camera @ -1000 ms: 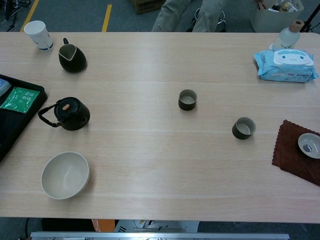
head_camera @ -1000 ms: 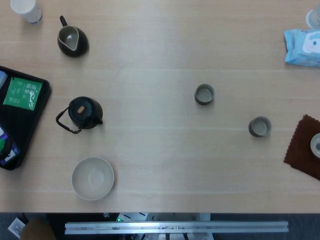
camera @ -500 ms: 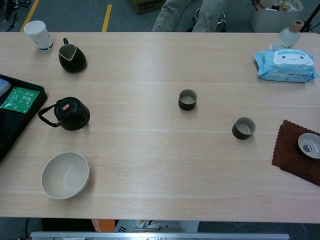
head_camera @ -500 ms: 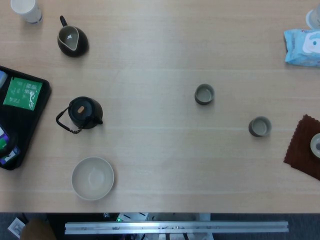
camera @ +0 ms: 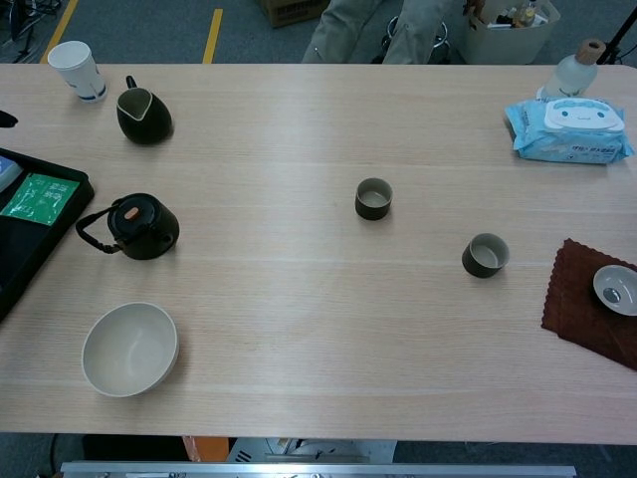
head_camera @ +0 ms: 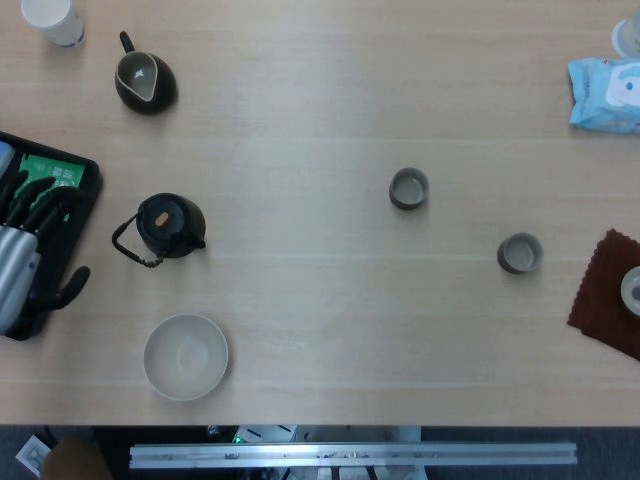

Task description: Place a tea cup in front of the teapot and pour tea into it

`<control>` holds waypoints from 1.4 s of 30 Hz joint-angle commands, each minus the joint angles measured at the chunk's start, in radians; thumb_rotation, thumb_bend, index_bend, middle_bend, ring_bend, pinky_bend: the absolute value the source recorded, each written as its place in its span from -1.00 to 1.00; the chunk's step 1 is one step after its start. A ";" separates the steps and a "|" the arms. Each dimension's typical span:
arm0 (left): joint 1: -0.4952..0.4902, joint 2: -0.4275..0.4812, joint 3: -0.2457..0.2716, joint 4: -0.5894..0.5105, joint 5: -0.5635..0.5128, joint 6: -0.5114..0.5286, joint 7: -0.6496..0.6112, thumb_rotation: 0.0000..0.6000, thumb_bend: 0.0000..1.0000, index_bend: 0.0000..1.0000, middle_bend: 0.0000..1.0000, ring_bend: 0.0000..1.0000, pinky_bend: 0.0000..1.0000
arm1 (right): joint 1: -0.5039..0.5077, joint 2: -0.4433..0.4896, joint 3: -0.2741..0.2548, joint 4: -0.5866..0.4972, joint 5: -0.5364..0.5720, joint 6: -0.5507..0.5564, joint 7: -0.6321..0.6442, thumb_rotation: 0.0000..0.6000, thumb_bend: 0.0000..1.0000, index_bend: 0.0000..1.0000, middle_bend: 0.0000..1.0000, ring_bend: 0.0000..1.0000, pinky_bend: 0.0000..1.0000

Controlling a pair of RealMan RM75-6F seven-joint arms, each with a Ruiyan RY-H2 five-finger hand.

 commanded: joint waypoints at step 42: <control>-0.212 -0.158 0.057 0.152 -0.129 -0.335 0.035 -0.97 -0.78 -0.34 -0.35 -0.56 -1.00 | 0.041 -0.040 -0.010 0.077 0.038 -0.081 0.038 1.00 -0.63 -0.27 -0.24 -0.49 -0.56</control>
